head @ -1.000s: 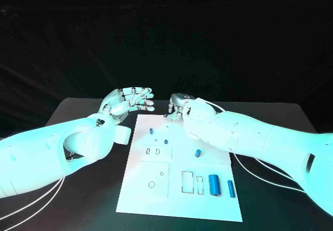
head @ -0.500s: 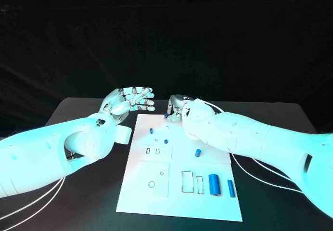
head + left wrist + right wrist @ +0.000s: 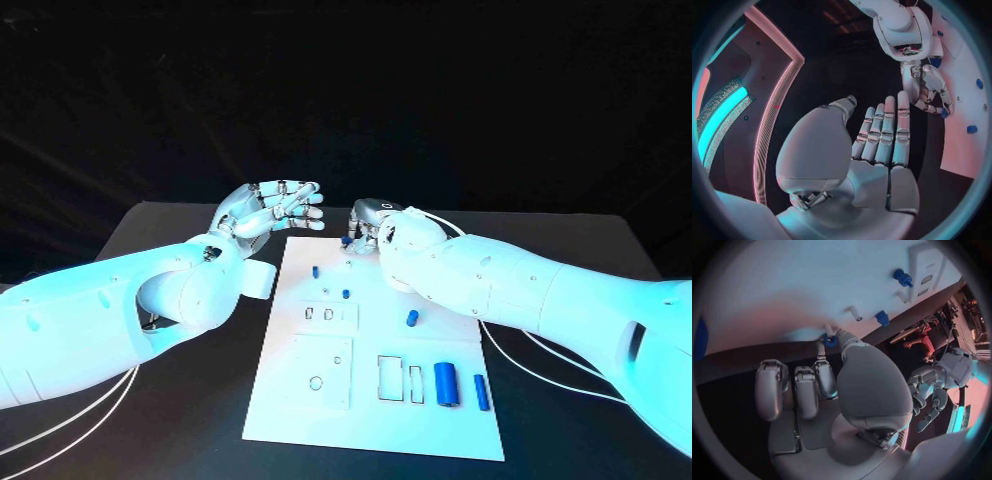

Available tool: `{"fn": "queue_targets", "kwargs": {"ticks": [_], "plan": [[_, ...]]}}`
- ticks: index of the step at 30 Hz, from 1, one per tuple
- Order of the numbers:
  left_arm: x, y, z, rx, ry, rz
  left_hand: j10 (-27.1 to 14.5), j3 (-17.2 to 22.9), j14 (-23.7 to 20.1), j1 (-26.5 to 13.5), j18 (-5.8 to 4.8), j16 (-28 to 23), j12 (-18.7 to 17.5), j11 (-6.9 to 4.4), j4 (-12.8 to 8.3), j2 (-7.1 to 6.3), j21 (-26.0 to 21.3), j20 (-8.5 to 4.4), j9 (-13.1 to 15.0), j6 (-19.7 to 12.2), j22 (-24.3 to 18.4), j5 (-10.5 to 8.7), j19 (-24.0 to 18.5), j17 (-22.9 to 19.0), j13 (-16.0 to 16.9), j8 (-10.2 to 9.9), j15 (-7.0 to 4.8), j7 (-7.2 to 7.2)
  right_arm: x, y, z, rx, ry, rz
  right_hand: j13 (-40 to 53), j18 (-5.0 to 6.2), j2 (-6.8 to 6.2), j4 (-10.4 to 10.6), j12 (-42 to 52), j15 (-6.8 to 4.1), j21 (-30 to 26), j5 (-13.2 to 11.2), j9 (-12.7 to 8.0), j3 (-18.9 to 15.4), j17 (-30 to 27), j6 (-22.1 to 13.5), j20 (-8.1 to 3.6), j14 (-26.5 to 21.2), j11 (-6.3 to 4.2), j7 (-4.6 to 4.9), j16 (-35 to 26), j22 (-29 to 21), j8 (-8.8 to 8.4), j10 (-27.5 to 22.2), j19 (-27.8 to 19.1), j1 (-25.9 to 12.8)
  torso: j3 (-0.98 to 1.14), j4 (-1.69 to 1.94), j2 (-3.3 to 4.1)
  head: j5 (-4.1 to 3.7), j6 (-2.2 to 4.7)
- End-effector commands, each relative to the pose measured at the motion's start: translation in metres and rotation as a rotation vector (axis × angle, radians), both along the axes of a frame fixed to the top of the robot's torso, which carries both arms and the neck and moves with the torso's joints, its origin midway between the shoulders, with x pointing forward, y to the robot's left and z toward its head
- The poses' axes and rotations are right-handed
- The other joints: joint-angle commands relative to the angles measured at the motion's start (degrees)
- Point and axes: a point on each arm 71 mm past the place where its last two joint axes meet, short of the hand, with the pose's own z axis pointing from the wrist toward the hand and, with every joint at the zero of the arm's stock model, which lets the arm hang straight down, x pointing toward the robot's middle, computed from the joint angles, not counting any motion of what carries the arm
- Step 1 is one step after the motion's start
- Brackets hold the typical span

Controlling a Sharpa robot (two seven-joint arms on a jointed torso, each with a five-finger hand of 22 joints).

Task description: Assemble the parts on the task board

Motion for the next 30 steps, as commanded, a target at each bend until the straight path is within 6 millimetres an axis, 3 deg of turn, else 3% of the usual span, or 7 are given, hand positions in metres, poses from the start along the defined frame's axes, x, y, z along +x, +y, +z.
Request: {"fn": "queue_targets", "kwargs": {"ticks": [1,15,19,22,24,30], "plan": [[0.0000,-0.0022,0.0030,-0.011,-0.008,-0.018,0.1,0.2,-0.5,0.1,0.57,0.3,-0.2,0.17,0.0,-0.04,0.3,-0.05,0.1,-0.3,0.1,-0.33,-0.4,0.1,0.0,-0.3,-0.03,1.27,-0.0004,0.0017,-0.0005,-0.003,0.000,0.011,2.0,-0.77,0.14,0.0,-0.3,0.03,0.0,0.2,-0.1,-1.0,14.1,-0.4,0.23,5.7,0.28,0.14,0.3,5.4,0.52,-0.4,0.2,-1.9,0.01,-0.01,-0.02,-0.05,0.03],[0.0004,-0.0038,0.0049,-0.012,-0.012,-0.021,0.1,0.2,-0.5,0.1,0.57,0.3,-0.2,0.17,0.0,-0.04,0.3,-0.05,0.1,-0.3,0.1,-0.33,-0.4,0.1,0.0,-0.3,-0.03,1.27,-0.0004,0.0042,0.0001,0.003,-0.005,0.013,2.1,-0.78,0.25,0.1,-0.4,0.06,0.0,0.3,-0.1,-3.1,14.2,-0.7,0.31,5.8,0.30,0.13,0.3,5.6,1.19,-0.5,0.3,-4.8,0.07,-0.04,0.02,-0.09,-0.10],[0.0006,-0.0042,0.0054,-0.012,-0.013,-0.022,0.1,0.2,-0.5,0.1,0.57,0.3,-0.2,0.17,0.0,-0.04,0.3,-0.05,0.1,-0.3,0.1,-0.33,-0.4,0.1,0.0,-0.3,-0.03,1.27,-0.0001,0.0049,0.0007,0.008,-0.012,0.008,2.4,-0.80,1.09,0.0,-0.2,0.01,0.1,0.4,0.0,-3.1,14.3,-0.5,0.29,5.8,0.20,0.00,0.3,5.8,1.55,-0.2,0.4,-5.1,0.05,0.00,0.03,-0.12,-0.12],[0.0007,-0.0044,0.0059,-0.012,-0.014,-0.022,0.1,0.2,-0.5,0.1,0.57,0.3,-0.2,0.17,0.0,-0.04,0.3,-0.05,0.1,-0.3,0.1,-0.33,-0.4,0.1,0.0,-0.3,-0.03,1.27,0.0004,0.0046,0.0010,0.008,-0.017,0.000,2.6,-0.81,2.63,-0.2,-0.1,-0.25,0.1,0.4,0.0,-1.3,14.3,-0.3,0.10,5.8,-0.10,-0.32,0.3,6.0,2.14,0.0,0.4,-3.0,0.04,0.00,0.01,-0.06,-0.23],[0.0008,-0.0042,0.0061,-0.012,-0.014,-0.021,0.1,0.2,-0.5,0.1,0.57,0.3,-0.2,0.17,0.0,-0.04,0.3,-0.05,0.1,-0.3,0.1,-0.33,-0.4,0.1,0.0,-0.3,-0.03,1.27,0.0007,0.0042,0.0013,0.009,-0.021,-0.007,2.7,-0.80,4.13,-0.4,-0.2,-0.62,0.0,0.4,0.0,2.8,14.2,-0.1,-0.25,5.8,-0.52,-0.72,0.3,6.0,2.79,0.0,0.4,0.6,0.06,-0.04,-0.02,0.07,-0.32],[0.0010,-0.0034,0.0065,-0.011,-0.015,-0.019,0.1,0.2,-0.5,0.1,0.57,0.3,-0.2,0.17,0.0,-0.04,0.3,-0.05,0.1,-0.3,0.1,-0.33,-0.4,0.1,0.0,-0.3,-0.03,1.27,0.0013,0.0034,0.0017,0.010,-0.028,-0.018,2.9,-0.83,4.28,-0.5,-0.2,-0.87,0.0,0.4,0.0,6.8,14.2,0.1,-0.49,5.8,-0.80,-1.02,0.3,6.2,3.66,0.3,0.5,2.0,0.05,-0.12,-0.04,0.11,-0.28]]}}
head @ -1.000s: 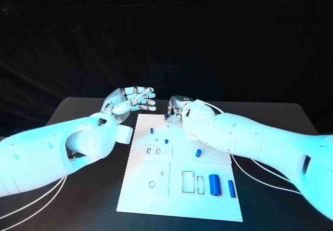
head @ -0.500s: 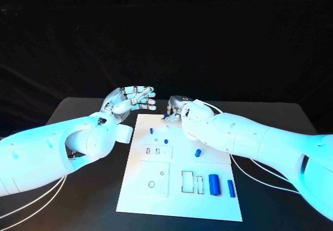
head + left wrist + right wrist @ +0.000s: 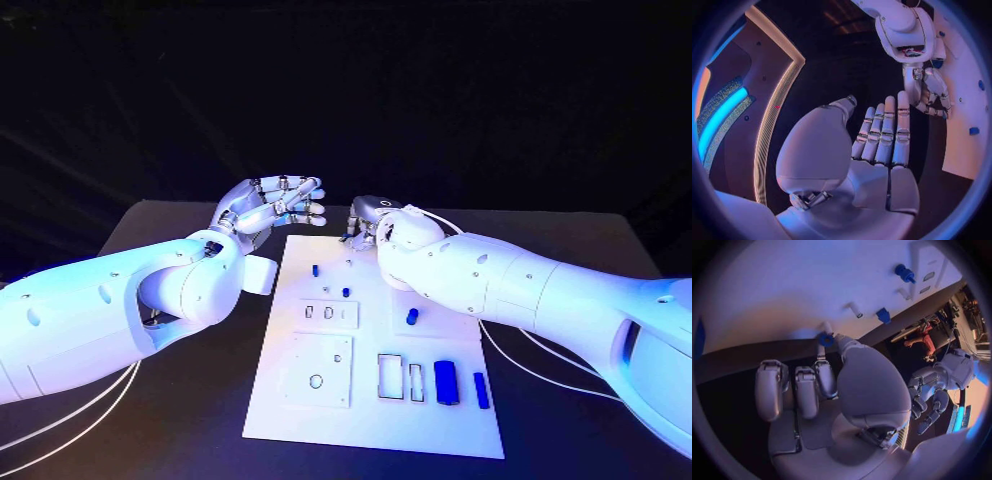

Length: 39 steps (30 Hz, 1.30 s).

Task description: Assemble the parts on the task board

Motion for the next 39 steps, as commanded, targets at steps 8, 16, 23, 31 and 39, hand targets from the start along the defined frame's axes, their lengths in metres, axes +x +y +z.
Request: {"fn": "queue_targets", "kwargs": {"ticks": [8,16,23,31,39], "plan": [[0.000,-0.001,0.003,-0.009,-0.008,-0.014,0.1,0.2,-0.5,0.1,0.56,0.3,-0.2,0.18,0.0,-0.04,0.3,-0.05,0.1,-0.3,0.1,-0.33,-0.4,0.1,0.0,-0.3,-0.03,1.27,-0.001,0.000,0.000,-0.005,-0.012,-0.001,3.1,-0.85,-1.73,-3.7,-0.2,-0.82,-0.1,0.0,0.8,9.9,14.3,-0.3,-0.90,5.8,-0.94,-0.86,0.3,6.6,2.73,0.2,0.1,4.2,0.03,-0.08,-0.05,0.05,0.03],[0.000,0.000,0.003,-0.008,-0.007,-0.013,0.1,0.2,-0.5,0.1,0.56,0.3,-0.2,0.18,0.0,-0.04,0.3,-0.05,0.1,-0.3,0.1,-0.33,-0.4,0.1,0.0,-0.3,-0.03,1.27,-0.004,-0.001,-0.001,-0.004,0.001,0.016,2.3,-0.82,-4.05,-5.6,-1.0,-0.53,-0.3,-0.2,0.8,11.2,14.3,-0.8,-0.75,5.8,-0.56,-0.37,0.3,6.6,3.12,-0.6,0.0,3.8,0.07,-0.12,-0.09,0.08,0.00],[0.000,0.001,0.003,-0.007,-0.006,-0.012,0.1,0.2,-0.5,0.1,0.56,0.3,-0.2,0.18,0.0,-0.04,0.3,-0.05,0.1,-0.3,0.1,-0.33,-0.4,0.1,0.0,-0.3,-0.03,1.27,-0.007,-0.002,-0.003,0.001,0.014,0.031,1.7,-0.78,-4.90,-5.6,-1.6,-0.25,-0.5,-0.2,0.4,11.5,14.2,-1.5,-0.52,5.8,-0.19,0.08,0.3,6.5,2.65,-1.2,-0.1,2.9,0.07,-0.12,-0.09,0.07,0.01],[0.000,0.001,0.003,-0.007,-0.005,-0.011,0.2,0.3,-0.6,0.0,0.58,0.3,-0.3,0.19,0.0,-0.04,0.6,-0.01,0.2,-0.4,0.2,-0.33,-0.6,0.4,0.0,-0.3,-0.01,1.27,-0.009,-0.003,-0.001,0.027,-0.021,0.042,1.8,-0.81,-4.87,-5.5,-1.5,-0.17,-0.4,-0.2,0.3,11.7,14.3,-1.5,-0.44,5.8,-0.11,0.16,0.3,6.6,2.57,-1.1,0.0,2.7,0.05,-0.04,-0.05,0.02,0.10],[0.000,0.003,0.003,-0.005,-0.005,-0.007,0.2,0.3,-0.6,0.0,0.58,0.3,-0.3,0.19,0.0,-0.02,0.7,-0.01,0.2,-0.4,0.2,-0.33,-0.6,0.4,0.0,-0.3,-0.01,1.29,-0.019,-0.006,0.008,0.137,-0.137,0.094,1.9,-1.03,-4.78,-5.3,-1.4,-0.10,0.4,-0.2,0.2,11.9,14.4,-1.3,-0.35,5.8,-0.07,0.17,0.3,7.3,2.58,-0.9,0.5,2.1,0.04,-0.12,-0.09,0.22,0.14]]}}
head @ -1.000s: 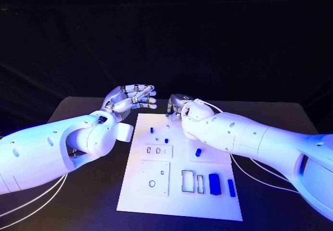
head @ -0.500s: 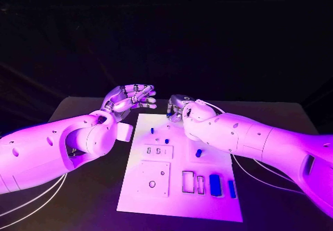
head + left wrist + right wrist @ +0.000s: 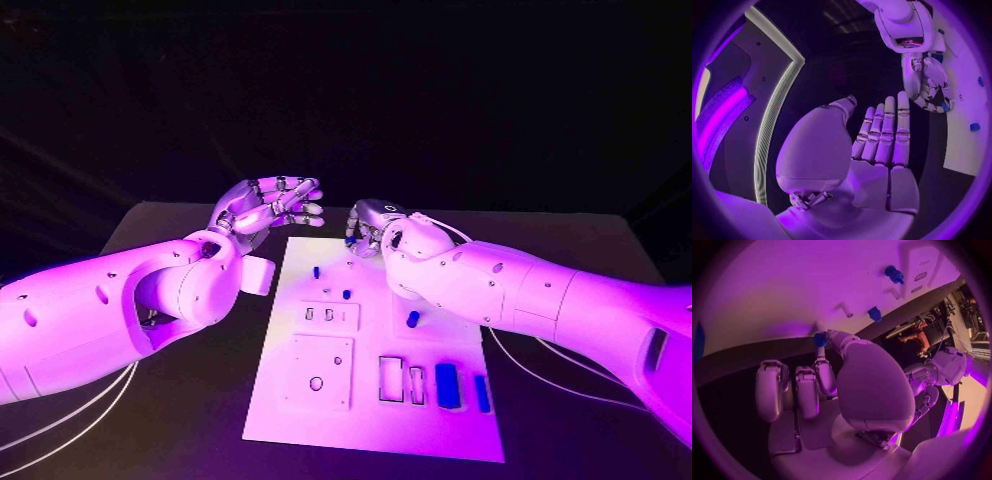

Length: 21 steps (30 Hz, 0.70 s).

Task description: Assemble the parts on the task board

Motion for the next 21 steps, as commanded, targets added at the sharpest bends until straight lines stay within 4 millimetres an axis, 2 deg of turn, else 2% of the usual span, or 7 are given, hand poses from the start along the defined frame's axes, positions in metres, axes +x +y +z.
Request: {"fn": "queue_targets", "kwargs": {"ticks": [1,4,11,14,21], "plan": [[0.000,-0.001,0.002,-0.009,-0.006,-0.014,0.2,0.3,-0.2,0.0,0.58,0.3,-0.3,0.19,0.0,-0.02,0.2,0.01,0.1,-0.4,0.1,-0.33,-0.2,0.1,0.0,-0.3,-0.01,1.29,-0.005,0.002,0.009,0.085,-0.099,0.049,1.9,-1.06,0.13,0.1,0.0,0.31,0.5,-0.1,0.0,0.1,14.4,0.0,0.26,5.8,-0.02,0.10,0.3,7.4,-0.32,-0.1,0.4,-0.5,-0.04,-0.09,-0.01,0.20,0.01],[0.000,0.000,0.002,-0.009,-0.007,-0.014,0.2,0.3,-0.2,0.0,0.58,0.3,-0.3,0.19,0.0,-0.02,0.2,0.01,0.1,-0.4,0.1,-0.33,-0.2,0.1,0.0,-0.3,-0.01,1.29,-0.009,0.000,0.011,0.112,-0.109,0.061,1.9,-1.11,0.13,0.1,0.0,0.31,0.7,-0.1,0.0,0.1,14.5,0.0,0.26,5.8,-0.02,0.09,0.4,7.6,-0.31,0.0,0.5,-0.5,-0.05,-0.12,-0.03,0.28,0.05],[-0.001,0.000,0.002,-0.009,-0.006,-0.014,0.2,0.3,-0.2,0.0,0.58,0.3,-0.3,0.19,0.0,-0.02,0.2,0.01,0.1,-0.4,0.1,-0.33,-0.2,0.1,0.0,-0.3,-0.01,1.29,-0.014,-0.003,0.009,0.149,-0.084,0.071,1.9,-1.16,0.08,0.0,0.0,0.29,0.9,-0.1,-0.1,0.3,14.4,0.2,0.29,5.8,-0.08,0.02,0.4,7.8,-0.28,0.0,0.7,-0.4,-0.09,0.06,-0.01,0.47,0.04],[-0.001,0.001,0.003,-0.009,-0.006,-0.013,0.2,0.3,-0.2,0.0,0.58,0.3,-0.3,0.19,0.0,-0.02,0.2,0.01,0.1,-0.4,0.1,-0.33,-0.2,0.1,0.0,-0.3,-0.01,1.29,-0.015,-0.004,0.007,0.155,-0.071,0.070,1.8,-1.15,-0.03,0.0,0.0,0.29,0.9,-0.1,-0.1,0.3,14.4,0.2,0.29,5.8,-0.08,0.03,0.4,7.8,-0.30,0.0,0.7,-0.6,-0.04,0.07,0.03,0.53,0.03],[-0.001,0.000,0.002,-0.009,-0.006,-0.015,0.2,0.3,-0.2,0.0,0.58,0.3,-0.3,0.19,0.0,-0.02,0.2,0.01,0.1,-0.4,0.1,-0.33,-0.2,0.1,0.0,-0.3,-0.01,1.29,-0.016,-0.004,0.002,0.157,-0.049,0.069,1.7,-1.15,-0.15,0.0,-0.1,0.29,0.9,-0.2,-0.1,0.3,14.4,0.2,0.30,5.8,-0.07,0.05,0.3,7.8,-0.33,-0.1,0.7,-0.7,-0.03,0.03,0.09,0.31,0.05]]}}
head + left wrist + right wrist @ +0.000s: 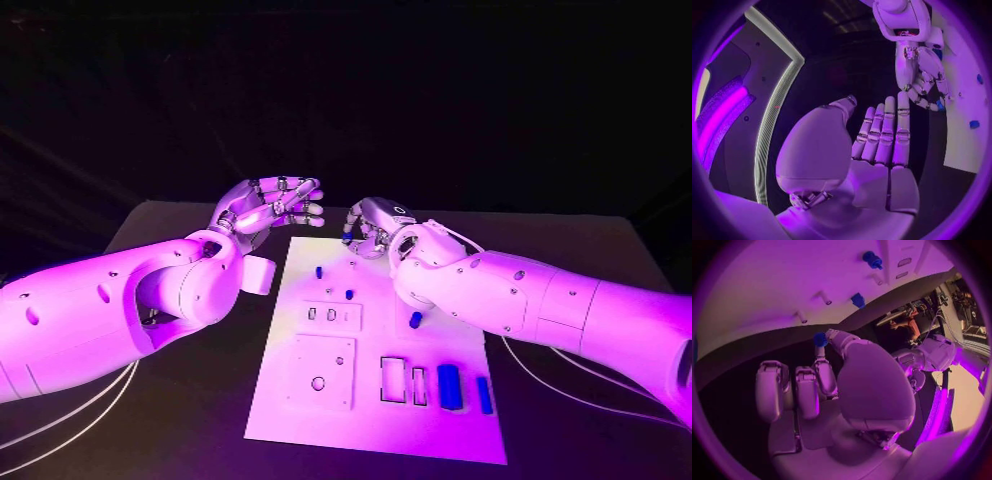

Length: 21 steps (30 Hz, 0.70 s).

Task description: Assemble the parts on the task board

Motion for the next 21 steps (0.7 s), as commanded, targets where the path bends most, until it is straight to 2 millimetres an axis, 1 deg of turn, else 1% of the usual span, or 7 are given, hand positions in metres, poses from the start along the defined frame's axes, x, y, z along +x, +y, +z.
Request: {"fn": "queue_targets", "kwargs": {"ticks": [1,5,9,14,18,21], "plan": [[-0.001,-0.003,0.002,-0.011,-0.007,-0.020,0.2,0.3,-0.2,0.0,0.58,0.3,-0.3,0.19,0.0,-0.02,0.2,0.00,0.1,-0.4,0.1,-0.33,-0.2,0.1,0.0,-0.3,-0.01,1.29,0.000,0.001,-0.002,0.016,0.007,0.013,1.7,-1.15,0.04,-0.1,-0.2,0.29,0.4,-0.2,0.0,0.3,14.4,0.3,0.08,5.8,-0.07,-0.10,0.3,7.8,-0.31,-0.1,0.5,-0.4,0.01,0.00,0.09,-0.19,-0.01],[0.000,-0.003,0.002,-0.012,-0.007,-0.021,0.2,0.3,-0.2,0.0,0.58,0.3,-0.3,0.19,0.0,-0.02,0.2,0.00,0.1,-0.4,0.1,-0.33,-0.2,0.1,0.0,-0.3,-0.01,1.29,0.000,0.001,-0.005,0.014,0.013,0.011,1.7,-1.15,0.04,-0.1,-0.2,0.29,0.4,-0.2,0.0,0.3,14.4,0.3,0.08,5.8,-0.07,-0.10,0.3,7.8,-0.31,-0.1,0.5,-0.4,0.03,-0.01,0.09,-0.14,-0.14],[0.000,-0.003,0.002,-0.012,-0.007,-0.022,0.2,0.3,-0.2,0.0,0.58,0.3,-0.3,0.19,0.0,-0.02,0.2,0.00,0.1,-0.4,0.1,-0.33,-0.2,0.1,0.0,-0.3,-0.01,1.29,0.001,0.001,-0.008,0.009,0.015,0.010,1.8,-1.17,0.01,-0.1,-0.1,0.28,0.5,-0.1,0.0,0.3,14.4,0.3,0.09,5.8,-0.08,-0.11,0.4,7.9,-0.32,-0.1,0.5,-0.4,-0.01,-0.04,0.05,-0.10,-0.22],[0.000,-0.003,0.002,-0.012,-0.006,-0.022,0.2,0.4,-0.2,-0.1,0.58,0.3,-0.4,0.20,0.0,0.02,0.4,0.03,0.1,-0.4,0.2,-0.33,-0.4,0.3,0.0,-0.3,0.00,1.29,0.001,0.000,-0.013,0.002,0.020,0.009,1.7,-1.16,-0.01,-0.1,-0.2,0.28,0.4,-0.1,0.0,0.3,14.4,0.3,0.09,5.8,-0.08,-0.12,0.4,7.9,-0.33,-0.1,0.5,-0.4,0.02,-0.02,0.07,-0.06,-0.37],[-0.001,-0.003,0.002,-0.012,-0.006,-0.021,0.2,0.4,-0.3,-0.1,0.59,0.3,-0.4,0.20,0.0,0.01,0.4,0.03,0.1,-0.4,0.2,-0.33,-0.4,0.3,0.0,-0.3,0.00,1.28,0.001,-0.002,-0.016,-0.005,0.020,0.004,1.7,-1.16,-0.01,-0.1,-0.2,0.28,0.4,-0.1,0.0,0.3,14.4,0.3,0.09,5.8,-0.08,-0.12,0.4,7.9,-0.33,-0.1,0.5,-0.4,0.01,-0.11,0.06,-0.06,-0.40],[-0.001,-0.003,0.002,-0.012,-0.006,-0.022,0.2,0.4,-0.3,-0.1,0.59,0.3,-0.4,0.20,0.0,0.01,0.4,0.03,0.1,-0.4,0.2,-0.33,-0.4,0.3,0.0,-0.3,0.00,1.28,0.002,-0.003,-0.017,-0.010,0.019,-0.001,1.8,-1.18,-0.02,-0.2,-0.1,0.28,0.5,-0.1,0.0,0.4,14.4,0.4,0.09,5.8,-0.10,-0.14,0.4,7.9,-0.33,0.0,0.6,-0.4,-0.01,-0.06,0.04,-0.09,-0.39]]}}
